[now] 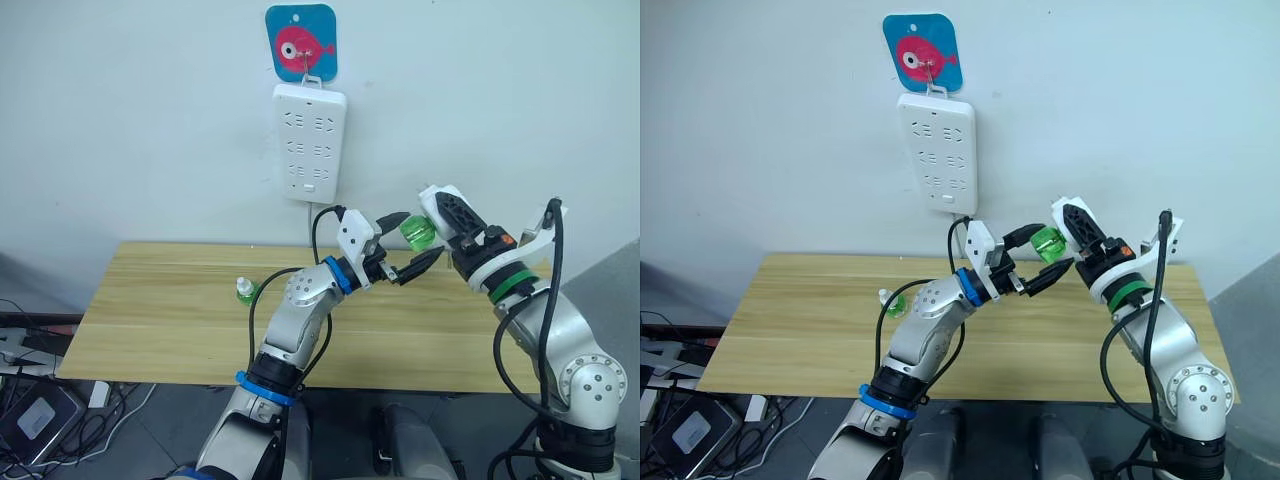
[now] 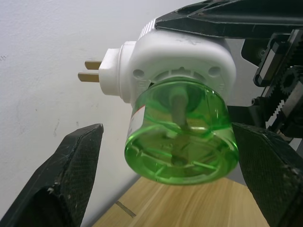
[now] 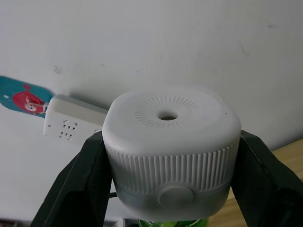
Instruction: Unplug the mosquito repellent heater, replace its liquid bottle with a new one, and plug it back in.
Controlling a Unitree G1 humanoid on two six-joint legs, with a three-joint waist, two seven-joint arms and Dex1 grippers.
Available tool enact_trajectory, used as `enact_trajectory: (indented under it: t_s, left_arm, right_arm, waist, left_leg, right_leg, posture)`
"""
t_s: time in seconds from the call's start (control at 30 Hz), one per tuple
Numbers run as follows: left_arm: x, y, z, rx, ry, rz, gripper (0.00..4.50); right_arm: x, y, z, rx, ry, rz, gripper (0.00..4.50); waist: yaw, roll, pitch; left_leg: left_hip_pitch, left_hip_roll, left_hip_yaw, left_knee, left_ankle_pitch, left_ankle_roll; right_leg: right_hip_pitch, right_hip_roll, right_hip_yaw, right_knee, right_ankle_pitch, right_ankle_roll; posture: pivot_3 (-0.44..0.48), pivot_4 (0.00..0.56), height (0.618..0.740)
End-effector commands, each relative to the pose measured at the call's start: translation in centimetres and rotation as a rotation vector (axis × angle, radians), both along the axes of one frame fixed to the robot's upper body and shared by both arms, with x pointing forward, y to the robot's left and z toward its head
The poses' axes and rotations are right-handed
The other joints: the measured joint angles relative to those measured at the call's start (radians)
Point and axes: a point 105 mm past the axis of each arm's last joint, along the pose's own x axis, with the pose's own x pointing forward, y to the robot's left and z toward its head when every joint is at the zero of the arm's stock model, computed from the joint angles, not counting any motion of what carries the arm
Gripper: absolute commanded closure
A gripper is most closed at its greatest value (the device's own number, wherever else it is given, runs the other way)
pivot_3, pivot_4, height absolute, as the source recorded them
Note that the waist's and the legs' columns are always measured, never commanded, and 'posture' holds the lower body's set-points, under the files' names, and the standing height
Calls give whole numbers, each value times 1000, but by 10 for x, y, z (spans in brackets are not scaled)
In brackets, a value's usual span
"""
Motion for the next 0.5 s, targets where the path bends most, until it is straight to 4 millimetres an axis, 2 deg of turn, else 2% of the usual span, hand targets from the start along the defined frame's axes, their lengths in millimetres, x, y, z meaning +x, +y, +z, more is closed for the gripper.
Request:
enact_trajectory:
  t_s: [0.03,0.07,0.17,0.33,0.5]
  left_arm:
    - [-6,0,15,-41,-47,-19,47]
    - [-7,0,14,-41,-46,-20,47]
    - [-9,1,11,-31,-47,-27,665]
    - [-10,1,10,-33,-44,-31,2171]
    - [-10,1,9,-28,-44,-33,2217]
  right_arm:
    - [-8,-1,12,10,-55,1,1473]
    - [-8,-1,11,10,-53,1,1473]
    - [-9,-1,10,13,-48,-2,1473]
    - [-9,-1,8,19,-44,-6,1473]
    - [-11,0,9,24,-42,-2,1473]
  waist:
    - [0,0,0]
    - [0,0,0]
    - [0,0,0]
    - [-1,0,0]
    - [-1,0,0]
  left_leg:
    - [0,0,0,0,0,0]
    - [0,0,0,0,0,0]
    - [0,0,0,0,0,0]
    - [0,0,0,0,0,0]
    - [0,0,0,0,0,0]
  right_leg:
    - [0,0,0,0,0,0]
    - [0,0,0,0,0,0]
    - [0,0,0,0,0,0]
    - [0,0,0,0,0,0]
    - [0,0,0,0,0,0]
  posture:
    - [176,217,740]
    - [175,219,740]
    - [173,220,740]
    - [171,223,740]
    - [167,227,740]
